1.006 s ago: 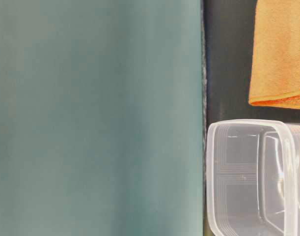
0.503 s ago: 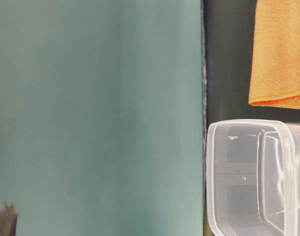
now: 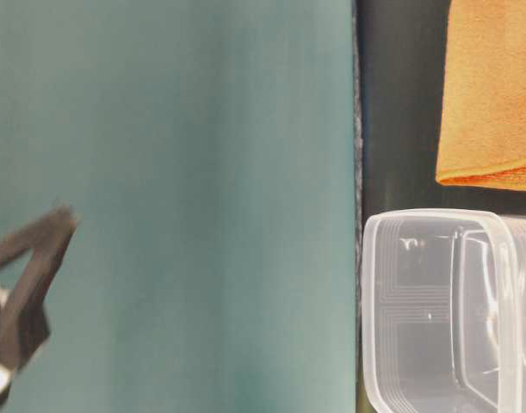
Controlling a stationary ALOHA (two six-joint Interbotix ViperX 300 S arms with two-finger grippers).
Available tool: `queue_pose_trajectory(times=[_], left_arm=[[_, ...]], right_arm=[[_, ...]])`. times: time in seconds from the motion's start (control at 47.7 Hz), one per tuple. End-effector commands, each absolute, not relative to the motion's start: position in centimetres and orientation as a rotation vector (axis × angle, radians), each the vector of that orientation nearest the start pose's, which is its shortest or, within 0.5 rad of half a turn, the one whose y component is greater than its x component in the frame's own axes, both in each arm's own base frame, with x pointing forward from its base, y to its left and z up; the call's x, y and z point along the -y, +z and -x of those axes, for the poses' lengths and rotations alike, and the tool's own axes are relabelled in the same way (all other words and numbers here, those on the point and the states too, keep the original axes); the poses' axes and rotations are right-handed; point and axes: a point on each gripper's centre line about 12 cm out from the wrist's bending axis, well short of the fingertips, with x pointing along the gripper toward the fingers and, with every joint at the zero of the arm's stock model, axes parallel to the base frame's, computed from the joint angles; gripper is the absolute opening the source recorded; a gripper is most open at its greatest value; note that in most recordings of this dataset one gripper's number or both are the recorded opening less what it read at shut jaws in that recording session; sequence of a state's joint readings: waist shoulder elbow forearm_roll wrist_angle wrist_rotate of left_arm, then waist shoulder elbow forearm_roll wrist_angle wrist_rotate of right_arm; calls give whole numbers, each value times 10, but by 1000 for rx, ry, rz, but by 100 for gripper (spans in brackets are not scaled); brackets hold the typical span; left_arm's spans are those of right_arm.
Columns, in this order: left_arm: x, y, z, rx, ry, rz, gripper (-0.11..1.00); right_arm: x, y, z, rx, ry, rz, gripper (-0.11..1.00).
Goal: Place the orange towel into the container with the left arm.
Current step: 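Move the left gripper over the orange towel beside the clear container, then lower the left gripper onto the orange towel and close on it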
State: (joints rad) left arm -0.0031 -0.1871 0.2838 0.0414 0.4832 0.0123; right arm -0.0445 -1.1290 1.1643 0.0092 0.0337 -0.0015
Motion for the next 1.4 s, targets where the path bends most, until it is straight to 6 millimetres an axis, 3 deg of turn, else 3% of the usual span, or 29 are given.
queue_pose_trajectory(times=[0.0, 0.168, 0.273, 0.482, 0.797, 1.111, 1.384], left_arm=[[-9, 348, -421, -646, 21, -55, 22], [-12, 334, -463, -787, 29, -51, 70], [-13, 315, -484, -852, 25, -59, 90], [-5, 239, -519, -989, -46, -161, 89], [-9, 152, -535, -1129, -59, -165, 90], [-7, 114, -543, -1127, -62, -162, 90], [-5, 101, -538, -1151, -62, -155, 89]], right_arm=[[8, 305, -168, -12, -49, -8, 78], [8, 312, -156, 29, -48, -10, 78], [7, 313, -153, 17, -48, -9, 78], [7, 310, -152, -3, -48, -11, 78], [7, 314, -153, 39, -48, -28, 78], [8, 309, -155, 19, -48, -32, 78], [8, 309, -155, 24, -48, -32, 78]])
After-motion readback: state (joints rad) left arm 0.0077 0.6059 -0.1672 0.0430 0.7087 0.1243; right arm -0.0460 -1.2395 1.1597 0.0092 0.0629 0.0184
